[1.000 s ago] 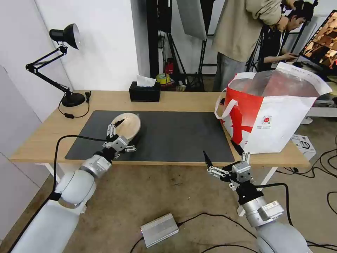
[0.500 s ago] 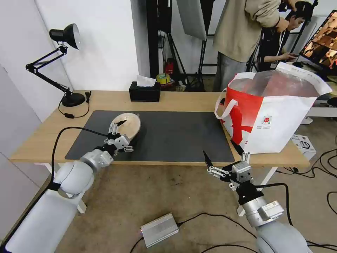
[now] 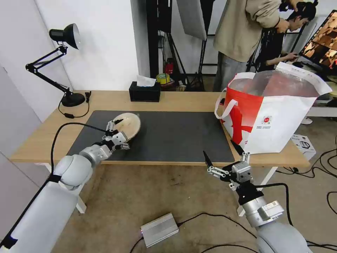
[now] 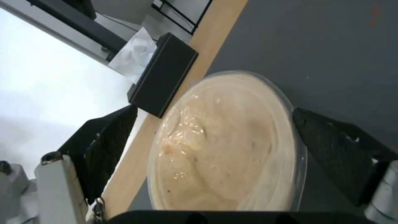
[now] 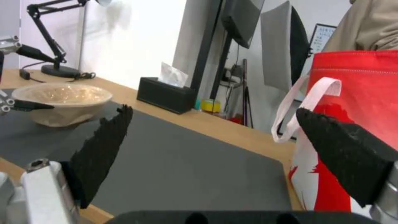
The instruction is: Pick up the trash from the table and place it into the takeout bag.
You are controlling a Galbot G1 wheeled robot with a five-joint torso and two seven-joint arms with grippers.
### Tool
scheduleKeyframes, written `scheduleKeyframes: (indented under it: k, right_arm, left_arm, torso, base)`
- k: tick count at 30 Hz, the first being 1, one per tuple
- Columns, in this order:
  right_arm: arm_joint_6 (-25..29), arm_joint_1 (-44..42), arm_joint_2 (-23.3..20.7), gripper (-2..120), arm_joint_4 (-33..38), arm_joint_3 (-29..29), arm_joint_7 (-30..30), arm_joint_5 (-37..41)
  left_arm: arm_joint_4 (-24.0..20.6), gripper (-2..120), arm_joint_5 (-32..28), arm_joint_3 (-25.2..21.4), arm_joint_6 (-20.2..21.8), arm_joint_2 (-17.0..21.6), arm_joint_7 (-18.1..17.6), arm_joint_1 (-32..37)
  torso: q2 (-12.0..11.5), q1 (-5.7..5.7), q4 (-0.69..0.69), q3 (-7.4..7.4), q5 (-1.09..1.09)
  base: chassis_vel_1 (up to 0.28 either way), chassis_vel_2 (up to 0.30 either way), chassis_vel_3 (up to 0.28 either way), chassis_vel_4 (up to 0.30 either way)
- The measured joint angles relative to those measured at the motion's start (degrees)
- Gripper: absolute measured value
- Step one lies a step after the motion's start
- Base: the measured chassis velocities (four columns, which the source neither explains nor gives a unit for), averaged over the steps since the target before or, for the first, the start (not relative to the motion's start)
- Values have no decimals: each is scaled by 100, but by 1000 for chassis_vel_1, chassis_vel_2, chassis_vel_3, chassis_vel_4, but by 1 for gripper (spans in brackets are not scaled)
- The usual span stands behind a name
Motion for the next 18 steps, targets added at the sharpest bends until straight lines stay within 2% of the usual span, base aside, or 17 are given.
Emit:
scheduleKeyframes:
  k: [18]
  right_arm:
    - [0,0,0,100,0,0,0,0]
  left_arm:
    - [254,100,44,161,-33,18,361,-242]
  torso:
    - [0,0,0,0,0]
  base:
    - [0,0,0,0]
